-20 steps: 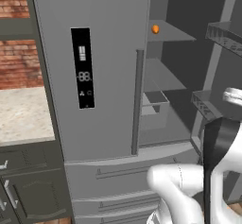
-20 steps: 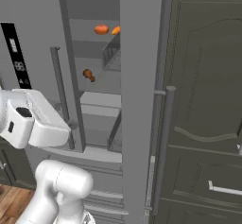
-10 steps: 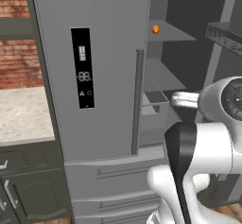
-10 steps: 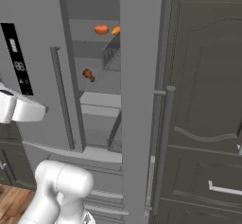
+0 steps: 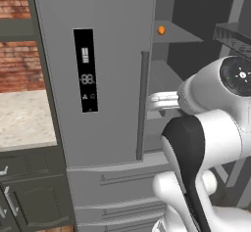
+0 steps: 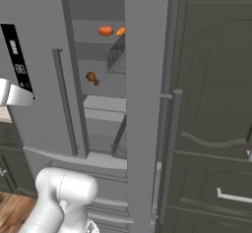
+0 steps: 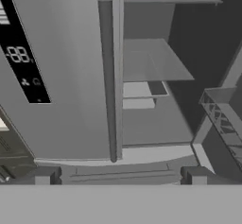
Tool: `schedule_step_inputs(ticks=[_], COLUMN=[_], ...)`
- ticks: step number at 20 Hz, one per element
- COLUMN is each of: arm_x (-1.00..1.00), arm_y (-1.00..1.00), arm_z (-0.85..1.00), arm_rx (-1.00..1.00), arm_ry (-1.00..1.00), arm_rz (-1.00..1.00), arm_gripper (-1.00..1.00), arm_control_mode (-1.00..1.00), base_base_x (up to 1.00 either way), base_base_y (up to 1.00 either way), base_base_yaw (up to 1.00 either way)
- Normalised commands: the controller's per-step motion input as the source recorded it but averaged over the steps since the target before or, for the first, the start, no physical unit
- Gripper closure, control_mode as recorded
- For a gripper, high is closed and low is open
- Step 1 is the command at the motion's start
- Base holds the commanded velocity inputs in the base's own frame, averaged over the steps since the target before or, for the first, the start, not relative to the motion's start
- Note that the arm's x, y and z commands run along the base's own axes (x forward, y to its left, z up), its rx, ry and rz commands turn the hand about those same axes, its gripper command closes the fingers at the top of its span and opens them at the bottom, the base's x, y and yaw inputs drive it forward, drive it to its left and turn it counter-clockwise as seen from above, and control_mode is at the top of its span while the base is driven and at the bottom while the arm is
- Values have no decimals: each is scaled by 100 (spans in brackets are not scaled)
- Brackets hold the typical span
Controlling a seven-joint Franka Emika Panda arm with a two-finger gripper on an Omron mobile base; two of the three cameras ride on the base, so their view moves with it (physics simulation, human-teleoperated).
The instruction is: Gather the squash and carrot from the fridge and place them on a tray on the dining counter. Then gather the fish and chicken drumstick from the fridge and place them on the other tray.
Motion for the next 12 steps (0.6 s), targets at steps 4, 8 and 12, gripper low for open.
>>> schedule_step_inputs(ticks=[4, 8, 12], arm_x=[-2, 0, 0], arm_y=[11, 0, 0], arm_z=[0, 0, 0], arm_rx=[0, 0, 0], arm_ry=[-1, 0, 0], arm_rz=[3, 0, 0], arm_gripper=[-100, -100, -100], arm_control_mode=[-100, -100, -100], base_base_x=[0, 0, 0], base_base_y=[0, 0, 0], base_base_yaw=[0, 0, 0])
